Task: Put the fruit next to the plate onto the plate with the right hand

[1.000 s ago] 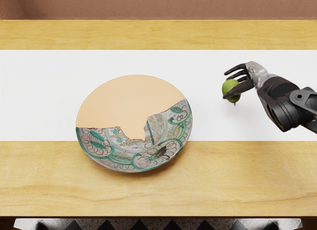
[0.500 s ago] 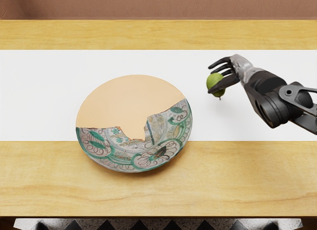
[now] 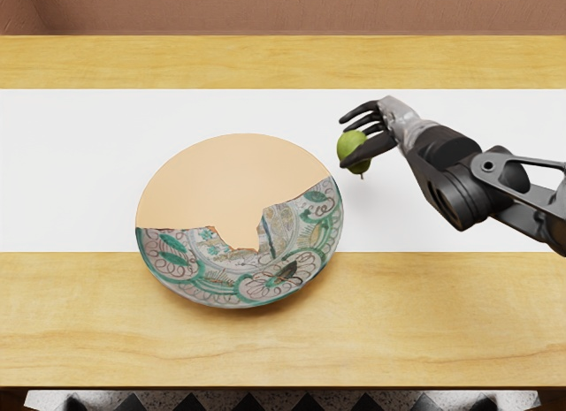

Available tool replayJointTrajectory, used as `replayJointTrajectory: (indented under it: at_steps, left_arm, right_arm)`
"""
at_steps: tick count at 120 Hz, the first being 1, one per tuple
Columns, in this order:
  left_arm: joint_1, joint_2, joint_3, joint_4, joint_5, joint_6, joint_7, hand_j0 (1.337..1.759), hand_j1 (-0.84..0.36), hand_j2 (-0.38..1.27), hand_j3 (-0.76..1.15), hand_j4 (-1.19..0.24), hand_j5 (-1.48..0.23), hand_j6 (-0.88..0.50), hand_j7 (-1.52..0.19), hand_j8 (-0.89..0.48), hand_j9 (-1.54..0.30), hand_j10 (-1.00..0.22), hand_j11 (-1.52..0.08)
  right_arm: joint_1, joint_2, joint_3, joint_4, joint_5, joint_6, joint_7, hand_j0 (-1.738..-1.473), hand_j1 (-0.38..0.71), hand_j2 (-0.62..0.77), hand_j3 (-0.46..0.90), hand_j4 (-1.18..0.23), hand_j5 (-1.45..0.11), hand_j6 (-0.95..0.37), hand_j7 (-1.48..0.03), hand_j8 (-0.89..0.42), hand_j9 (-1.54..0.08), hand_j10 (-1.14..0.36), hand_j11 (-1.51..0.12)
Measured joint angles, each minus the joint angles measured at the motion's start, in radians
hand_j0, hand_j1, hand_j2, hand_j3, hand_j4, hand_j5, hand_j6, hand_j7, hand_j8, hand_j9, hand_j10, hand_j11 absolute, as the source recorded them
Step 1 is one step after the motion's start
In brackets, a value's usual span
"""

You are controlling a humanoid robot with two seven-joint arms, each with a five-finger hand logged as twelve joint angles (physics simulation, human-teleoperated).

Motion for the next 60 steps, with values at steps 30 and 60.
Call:
replayJointTrajectory:
  at_steps: [30,60]
  left_arm:
    - [0.000,0.000,0.000,0.000,0.000,0.000,0.000,1.658,0.35,0.00,0.00,0.00,0.00,0.00,0.00,0.00,0.00,0.00,0.00]
    - [0.000,0.000,0.000,0.000,0.000,0.000,0.000,1.658,0.35,0.00,0.00,0.00,0.00,0.00,0.00,0.00,0.00,0.00,0.00]
  right_arm:
    - [0.013,0.035,0.000,0.000,0.000,0.000,0.000,-1.657,0.23,0.29,0.00,-0.62,-0.80,-0.55,-0.80,-0.45,-0.80,-0.58,-0.80]
    - [0.024,0.076,0.001,0.000,0.000,0.000,0.000,-1.657,0.23,0.29,0.00,-0.62,-0.80,-0.55,-0.80,-0.45,-0.80,-0.58,-0.80]
